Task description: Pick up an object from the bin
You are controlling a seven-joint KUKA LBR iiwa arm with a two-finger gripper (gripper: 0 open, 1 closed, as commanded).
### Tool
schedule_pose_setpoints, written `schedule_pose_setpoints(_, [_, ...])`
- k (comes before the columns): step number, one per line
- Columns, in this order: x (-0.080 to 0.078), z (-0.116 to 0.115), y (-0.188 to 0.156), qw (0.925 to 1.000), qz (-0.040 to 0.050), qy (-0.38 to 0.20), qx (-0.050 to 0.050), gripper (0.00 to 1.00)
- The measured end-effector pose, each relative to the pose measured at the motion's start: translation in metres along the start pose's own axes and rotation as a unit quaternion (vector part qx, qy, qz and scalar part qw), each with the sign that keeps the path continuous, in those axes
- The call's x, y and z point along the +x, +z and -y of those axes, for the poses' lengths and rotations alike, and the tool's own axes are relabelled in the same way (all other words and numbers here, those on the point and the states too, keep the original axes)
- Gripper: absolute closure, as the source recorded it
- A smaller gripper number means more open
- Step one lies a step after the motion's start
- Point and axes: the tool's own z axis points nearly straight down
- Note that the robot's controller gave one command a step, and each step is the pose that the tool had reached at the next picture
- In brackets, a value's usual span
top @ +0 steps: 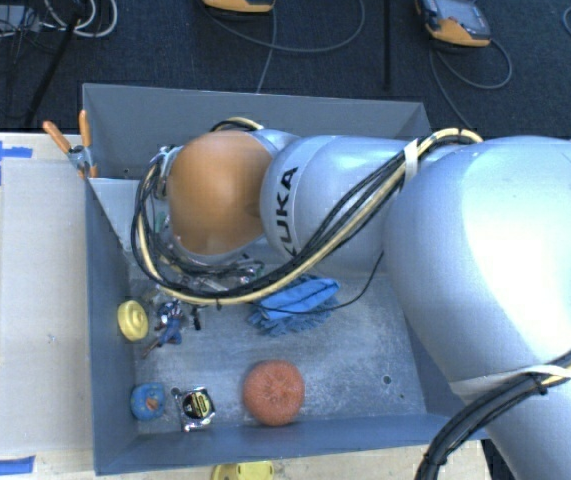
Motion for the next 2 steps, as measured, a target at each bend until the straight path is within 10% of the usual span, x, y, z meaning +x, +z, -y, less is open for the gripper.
schedule_pose_setpoints(2, [0.0012,-0.0009,-0.0084,1.0,-0.0039,0.008,-0.003,1.0])
